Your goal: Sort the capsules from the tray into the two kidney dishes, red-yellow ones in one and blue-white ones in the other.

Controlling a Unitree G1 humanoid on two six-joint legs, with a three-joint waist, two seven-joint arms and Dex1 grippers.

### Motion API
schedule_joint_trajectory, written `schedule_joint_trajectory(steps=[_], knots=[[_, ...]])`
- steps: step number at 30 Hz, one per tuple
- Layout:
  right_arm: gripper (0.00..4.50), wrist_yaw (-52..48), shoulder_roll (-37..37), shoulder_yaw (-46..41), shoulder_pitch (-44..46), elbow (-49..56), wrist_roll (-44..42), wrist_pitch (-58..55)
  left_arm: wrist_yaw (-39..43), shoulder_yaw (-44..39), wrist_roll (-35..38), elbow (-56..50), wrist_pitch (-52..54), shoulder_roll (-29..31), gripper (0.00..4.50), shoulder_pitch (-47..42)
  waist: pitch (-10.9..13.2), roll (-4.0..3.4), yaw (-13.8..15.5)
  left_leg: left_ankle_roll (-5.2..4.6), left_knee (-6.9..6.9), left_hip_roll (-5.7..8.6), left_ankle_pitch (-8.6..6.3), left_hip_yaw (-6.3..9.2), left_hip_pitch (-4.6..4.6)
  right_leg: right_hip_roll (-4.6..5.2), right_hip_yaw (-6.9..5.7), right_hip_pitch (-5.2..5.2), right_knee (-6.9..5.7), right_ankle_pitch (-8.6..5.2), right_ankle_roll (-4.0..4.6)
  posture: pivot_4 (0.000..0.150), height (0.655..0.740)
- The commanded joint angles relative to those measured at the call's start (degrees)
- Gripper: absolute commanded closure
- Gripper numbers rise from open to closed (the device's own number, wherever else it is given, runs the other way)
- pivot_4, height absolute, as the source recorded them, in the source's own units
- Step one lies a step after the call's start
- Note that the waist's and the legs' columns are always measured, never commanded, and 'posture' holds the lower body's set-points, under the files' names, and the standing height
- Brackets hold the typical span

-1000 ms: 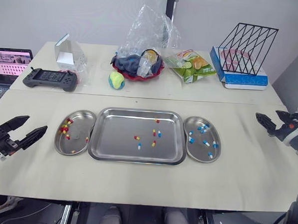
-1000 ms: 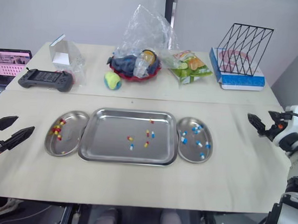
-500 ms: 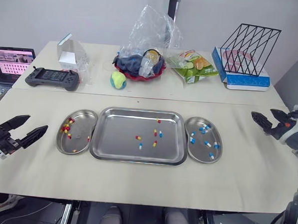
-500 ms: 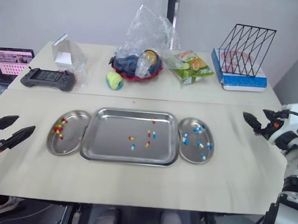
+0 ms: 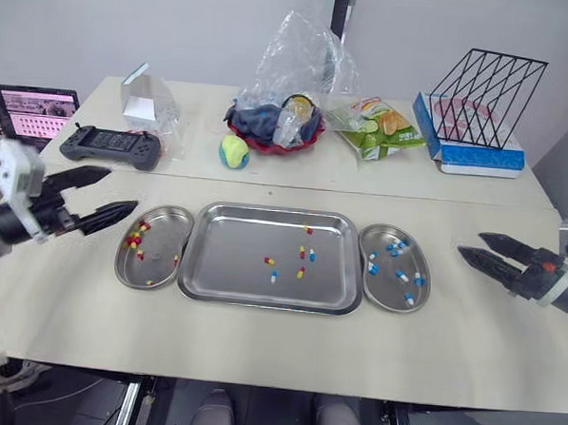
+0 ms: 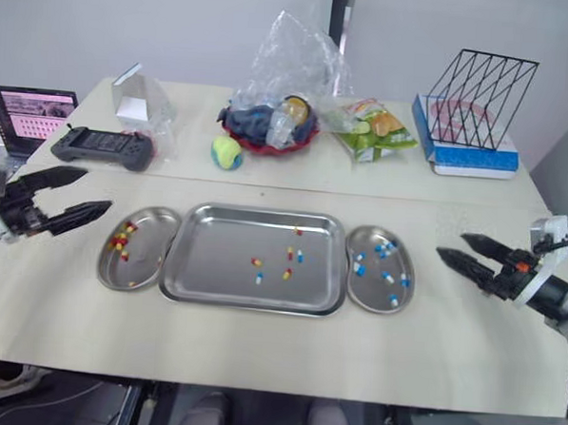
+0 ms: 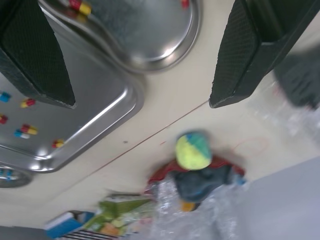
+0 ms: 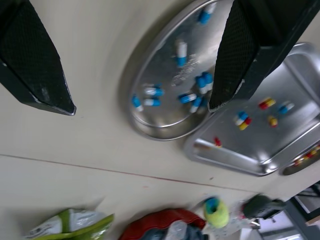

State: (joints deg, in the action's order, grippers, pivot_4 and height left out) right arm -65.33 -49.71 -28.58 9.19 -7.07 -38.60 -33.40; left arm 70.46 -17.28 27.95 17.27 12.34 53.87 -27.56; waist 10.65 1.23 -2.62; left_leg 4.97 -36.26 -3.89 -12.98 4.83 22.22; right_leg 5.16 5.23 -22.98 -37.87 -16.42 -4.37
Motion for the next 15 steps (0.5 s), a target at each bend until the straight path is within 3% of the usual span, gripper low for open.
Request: schedule_joint_trajectory(steps=[1, 10, 15], knots=[[0.03, 0.33, -1.40, -5.28, -4.56, 8.60, -2.75, -1.16, 2.89, 5.39, -3.29, 3.55, -1.68, -1.03, 0.00, -5.79, -0.01, -0.02, 0.01, 0.00, 0.00, 0.00, 0.00, 0.00, -0.01, -0.01, 0.00, 0.00, -0.01, 0.00, 0.00, 0.150, 0.7380], [0.03, 1.46, -1.44, -13.28, -14.75, 21.51, -7.05, -3.68, 11.66, 14.40, -6.55, 12.73, -3.97, -8.39, 0.00, -19.61, 0.00, 0.00, 0.13, -0.02, -0.16, 0.02, 0.00, 0.03, 0.07, -0.02, -0.02, 0.06, 0.01, -0.01, -0.01, 0.150, 0.7380], [0.03, 3.37, -1.56, -16.45, -20.56, 31.49, -11.25, -8.39, 16.80, 21.83, -13.35, 21.69, -13.60, -15.47, 0.00, -24.42, 0.00, 0.00, 0.21, -0.04, -0.20, 0.03, -0.02, 0.06, 0.02, -0.02, -0.04, 0.17, 0.05, -0.02, -0.03, 0.150, 0.7380]])
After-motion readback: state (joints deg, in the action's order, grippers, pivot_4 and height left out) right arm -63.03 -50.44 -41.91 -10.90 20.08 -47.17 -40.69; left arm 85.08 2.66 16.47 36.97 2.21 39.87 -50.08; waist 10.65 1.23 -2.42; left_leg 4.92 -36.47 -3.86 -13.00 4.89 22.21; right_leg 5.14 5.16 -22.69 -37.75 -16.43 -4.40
